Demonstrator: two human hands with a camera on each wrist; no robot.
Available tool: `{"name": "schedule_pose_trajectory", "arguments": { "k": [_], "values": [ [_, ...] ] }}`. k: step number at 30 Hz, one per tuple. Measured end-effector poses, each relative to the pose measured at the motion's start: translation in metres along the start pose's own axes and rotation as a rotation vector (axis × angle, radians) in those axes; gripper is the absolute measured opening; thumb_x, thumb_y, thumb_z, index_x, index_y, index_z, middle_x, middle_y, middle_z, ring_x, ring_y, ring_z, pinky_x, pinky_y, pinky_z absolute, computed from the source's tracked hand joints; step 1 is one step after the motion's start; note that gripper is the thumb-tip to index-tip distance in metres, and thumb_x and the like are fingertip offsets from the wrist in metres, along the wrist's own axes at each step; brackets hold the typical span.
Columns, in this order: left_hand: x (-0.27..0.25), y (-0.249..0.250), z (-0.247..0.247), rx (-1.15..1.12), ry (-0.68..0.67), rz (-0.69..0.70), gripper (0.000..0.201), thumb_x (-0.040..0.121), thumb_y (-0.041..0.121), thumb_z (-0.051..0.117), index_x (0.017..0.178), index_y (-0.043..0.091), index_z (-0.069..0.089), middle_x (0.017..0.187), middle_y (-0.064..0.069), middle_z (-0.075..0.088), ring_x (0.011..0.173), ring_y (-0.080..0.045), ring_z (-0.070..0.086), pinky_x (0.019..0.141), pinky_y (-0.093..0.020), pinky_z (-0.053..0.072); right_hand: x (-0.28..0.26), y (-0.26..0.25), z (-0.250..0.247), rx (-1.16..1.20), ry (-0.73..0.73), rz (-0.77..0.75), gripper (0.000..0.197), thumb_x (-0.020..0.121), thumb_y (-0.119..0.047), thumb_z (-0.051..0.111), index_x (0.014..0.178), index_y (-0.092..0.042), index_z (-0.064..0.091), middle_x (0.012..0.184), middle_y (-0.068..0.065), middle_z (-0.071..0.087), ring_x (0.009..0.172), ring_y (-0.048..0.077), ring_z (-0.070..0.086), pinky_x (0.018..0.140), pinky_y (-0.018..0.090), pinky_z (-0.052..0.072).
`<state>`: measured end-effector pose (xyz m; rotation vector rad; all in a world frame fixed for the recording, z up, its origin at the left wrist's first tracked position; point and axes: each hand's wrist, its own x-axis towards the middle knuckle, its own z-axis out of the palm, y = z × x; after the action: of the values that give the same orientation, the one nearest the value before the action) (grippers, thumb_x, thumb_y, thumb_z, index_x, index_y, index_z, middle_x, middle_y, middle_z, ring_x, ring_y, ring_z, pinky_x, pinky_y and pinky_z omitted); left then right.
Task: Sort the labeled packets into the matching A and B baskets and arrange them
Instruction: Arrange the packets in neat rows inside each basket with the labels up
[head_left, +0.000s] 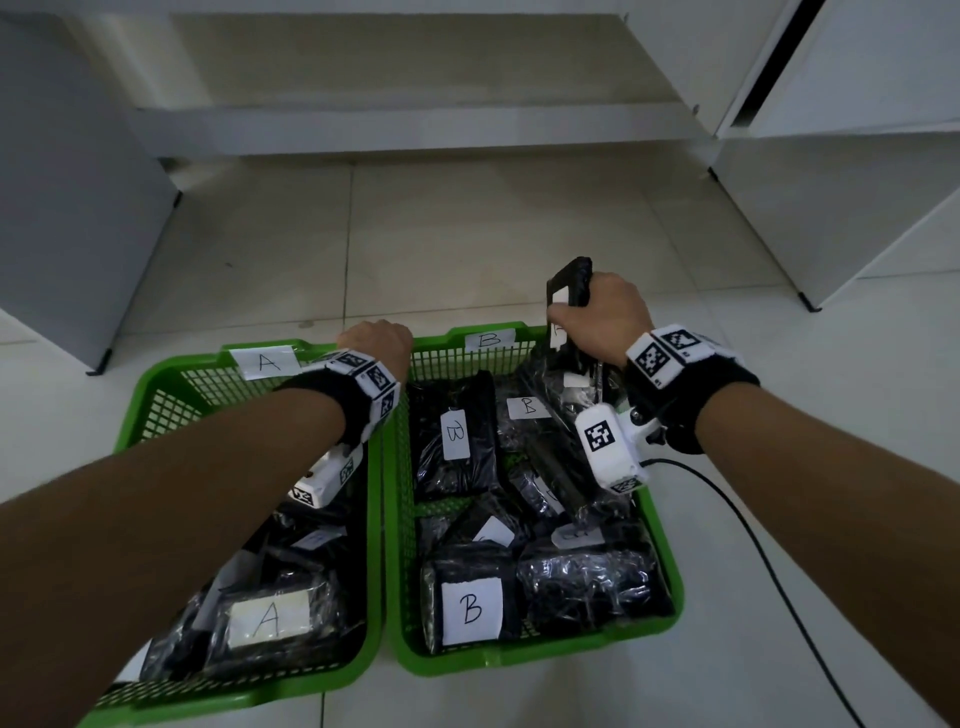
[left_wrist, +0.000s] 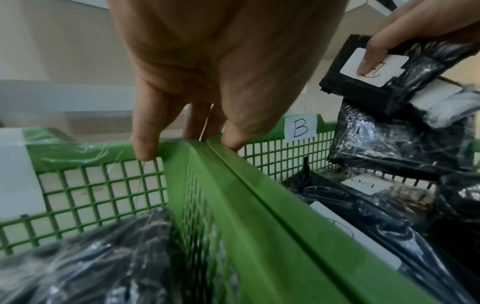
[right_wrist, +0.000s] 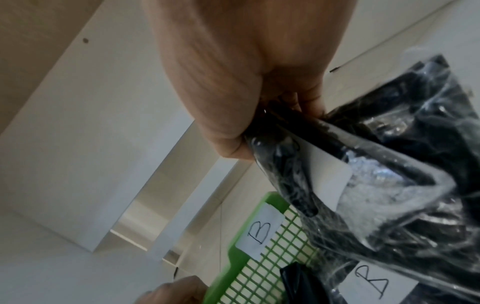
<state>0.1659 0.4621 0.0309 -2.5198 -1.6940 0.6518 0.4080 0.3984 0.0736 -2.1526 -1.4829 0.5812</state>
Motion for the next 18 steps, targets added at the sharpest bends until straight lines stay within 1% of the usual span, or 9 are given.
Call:
{"name": "schedule_pose_trajectory", "arguments": {
  "k": [3, 5, 7, 8, 10, 12, 14, 15, 18],
  "values": [
    [-0.005, -0.006, -0.003, -0.149, -0.079, -0.001, 0.053, 0.081, 0.048, 0.072, 0.105, 0.012, 0.041, 0.093, -0.004, 0.053, 0.082, -0.023, 0.058, 0.053, -0.025, 0.039, 0.001, 0.0, -0.007, 0.079, 0.007, 0.016, 0.014, 0.089, -0.022, 0.065, 0.083, -0.009, 0.068, 0.071, -0.001, 0.063, 0.065, 0.014, 0.059, 0.053, 0.023, 0.044],
    [-0.008, -0.005, -0.007, -0.191, -0.134, -0.03, 0.049, 0.078, 0.042, 0.078, 0.096, 0.015, 0.041, 0.085, 0.001, 0.048, 0.074, -0.017, 0.054, 0.049, -0.024, 0.035, 0.0, 0.0, -0.011, 0.136, 0.031, 0.031, 0.015, 0.088, -0.022, 0.065, 0.084, -0.008, 0.07, 0.074, 0.0, 0.065, 0.07, 0.016, 0.061, 0.057, 0.023, 0.045],
    [-0.012, 0.004, -0.01, -0.141, -0.142, -0.048, 0.036, 0.082, 0.03, 0.075, 0.104, 0.014, 0.051, 0.099, -0.001, 0.06, 0.089, -0.018, 0.062, 0.065, -0.025, 0.037, -0.001, -0.002, -0.013, 0.201, 0.049, 0.033, 0.013, 0.087, -0.022, 0.066, 0.086, -0.01, 0.071, 0.078, 0.0, 0.068, 0.075, 0.018, 0.065, 0.061, 0.024, 0.05],
    [-0.014, 0.006, -0.01, -0.104, -0.148, -0.066, 0.044, 0.083, 0.03, 0.073, 0.116, 0.011, 0.051, 0.113, -0.005, 0.062, 0.104, -0.021, 0.061, 0.073, -0.027, 0.037, -0.001, -0.003, -0.014, 0.237, 0.06, 0.034, 0.013, 0.086, -0.021, 0.066, 0.088, -0.01, 0.072, 0.082, 0.002, 0.071, 0.078, 0.019, 0.067, 0.067, 0.028, 0.054],
    [-0.017, 0.008, -0.007, -0.099, -0.137, -0.065, 0.065, 0.083, 0.037, 0.07, 0.133, 0.006, 0.043, 0.132, -0.013, 0.051, 0.124, -0.027, 0.049, 0.09, -0.033, 0.042, -0.002, -0.004, -0.015, 0.325, 0.078, 0.052, 0.013, 0.084, -0.021, 0.068, 0.089, -0.012, 0.074, 0.088, 0.005, 0.075, 0.083, 0.02, 0.071, 0.078, 0.036, 0.059],
    [-0.021, 0.006, -0.007, -0.192, -0.006, 0.0, 0.069, 0.081, 0.042, 0.066, 0.135, 0.006, 0.041, 0.138, -0.015, 0.044, 0.129, -0.031, 0.042, 0.1, -0.04, 0.045, -0.002, -0.006, -0.016, 0.458, 0.069, 0.081, 0.012, 0.083, -0.019, 0.068, 0.088, -0.01, 0.075, 0.09, 0.008, 0.077, 0.084, 0.022, 0.074, 0.077, 0.039, 0.061],
    [-0.024, 0.009, -0.016, -0.411, 0.217, 0.069, 0.056, 0.086, 0.045, 0.057, 0.128, 0.009, 0.05, 0.128, -0.011, 0.055, 0.115, -0.028, 0.054, 0.087, -0.037, 0.049, -0.005, -0.008, -0.017, 0.608, 0.033, 0.127, 0.009, 0.084, -0.014, 0.069, 0.089, -0.008, 0.074, 0.092, 0.012, 0.078, 0.08, 0.022, 0.074, 0.067, 0.032, 0.059],
    [-0.026, 0.014, -0.023, -0.594, 0.237, 0.092, 0.05, 0.09, 0.047, 0.055, 0.124, 0.011, 0.053, 0.118, -0.008, 0.061, 0.103, -0.024, 0.059, 0.076, -0.032, 0.049, -0.007, -0.008, -0.017, 0.7, 0.008, 0.171, 0.01, 0.085, -0.013, 0.069, 0.091, -0.007, 0.074, 0.092, 0.013, 0.078, 0.081, 0.023, 0.075, 0.067, 0.03, 0.058],
    [-0.036, 0.029, -0.046, -1.366, -0.153, 0.031, 0.041, 0.092, 0.039, 0.066, 0.119, 0.011, 0.054, 0.106, -0.006, 0.068, 0.088, -0.019, 0.066, 0.065, -0.033, 0.058, -0.017, -0.003, -0.009, 1.022, -0.126, 0.33, 0.026, 0.085, -0.01, 0.071, 0.108, 0.004, 0.07, 0.101, 0.021, 0.076, 0.095, 0.034, 0.074, 0.084, 0.046, 0.06]
  ]
}}
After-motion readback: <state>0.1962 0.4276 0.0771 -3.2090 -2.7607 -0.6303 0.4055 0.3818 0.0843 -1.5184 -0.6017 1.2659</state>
